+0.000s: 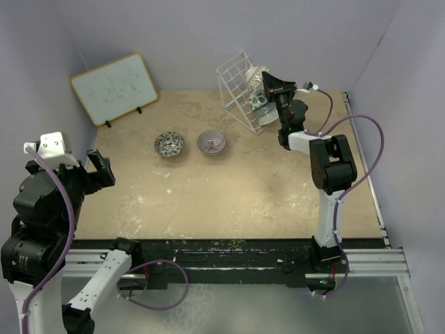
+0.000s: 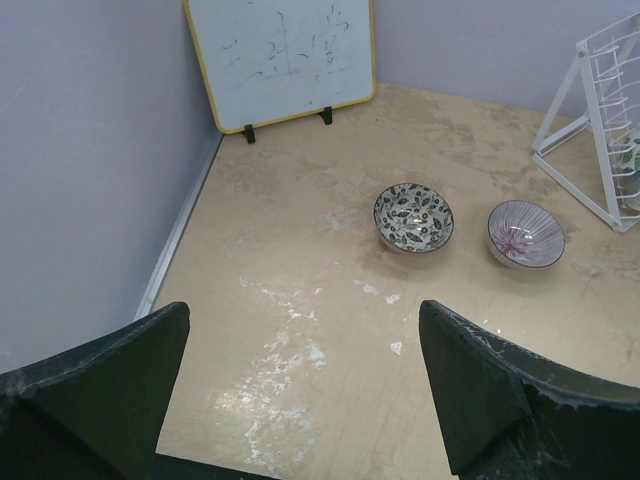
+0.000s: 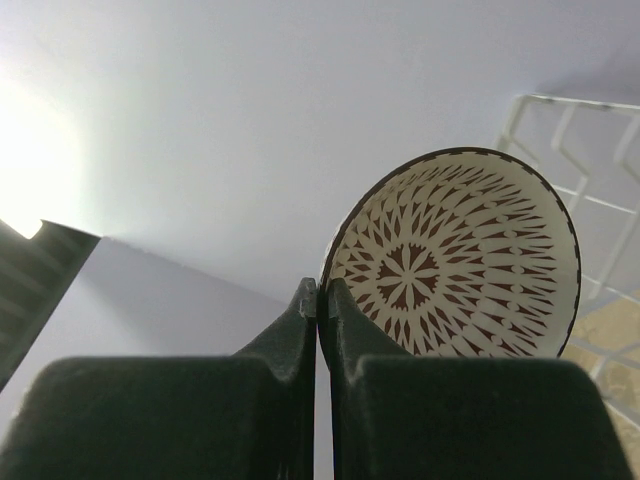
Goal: Load the bowls into the dish rack
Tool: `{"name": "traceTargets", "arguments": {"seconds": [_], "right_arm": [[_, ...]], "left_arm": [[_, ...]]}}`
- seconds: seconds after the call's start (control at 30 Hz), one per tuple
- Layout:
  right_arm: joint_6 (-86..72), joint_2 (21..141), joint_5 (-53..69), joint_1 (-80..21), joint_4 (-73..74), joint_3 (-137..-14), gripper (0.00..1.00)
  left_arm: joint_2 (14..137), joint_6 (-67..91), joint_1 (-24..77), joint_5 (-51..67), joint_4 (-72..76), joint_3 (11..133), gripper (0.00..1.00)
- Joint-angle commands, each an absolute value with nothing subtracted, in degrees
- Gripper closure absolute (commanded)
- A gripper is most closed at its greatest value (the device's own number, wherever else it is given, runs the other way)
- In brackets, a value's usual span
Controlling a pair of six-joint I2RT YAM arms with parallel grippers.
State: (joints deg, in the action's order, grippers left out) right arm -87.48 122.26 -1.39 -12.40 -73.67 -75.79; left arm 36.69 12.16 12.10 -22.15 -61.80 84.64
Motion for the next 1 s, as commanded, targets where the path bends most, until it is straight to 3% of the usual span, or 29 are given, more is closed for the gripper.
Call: {"name": "traceTargets", "arguments": {"seconds": [0.0, 0.6, 0.83, 0.97], "right_arm": [[-90.6, 122.5, -3.7, -12.4, -83.9, -80.2, 1.00], [-96.2, 134.1, -3.5, -11.7, -87.4, -84.8, 1.00], [-97.1, 133.2, -5.2, -11.7, -85.2, -82.2, 1.00], [-97.7, 132.0, -6.0, -11.7, -83.5, -80.5, 0.90]], "left_arm": [[37.6, 10.7, 12.4, -23.3, -59.6, 85.4, 0.01], [38.2, 10.7, 12.4, -23.1, -59.0, 84.0, 0.01], [38.6, 10.9, 12.4, -22.7, -58.5, 83.5, 0.01], [38.5, 11.0, 12.4, -22.5, -58.4, 83.4, 0.01]]}}
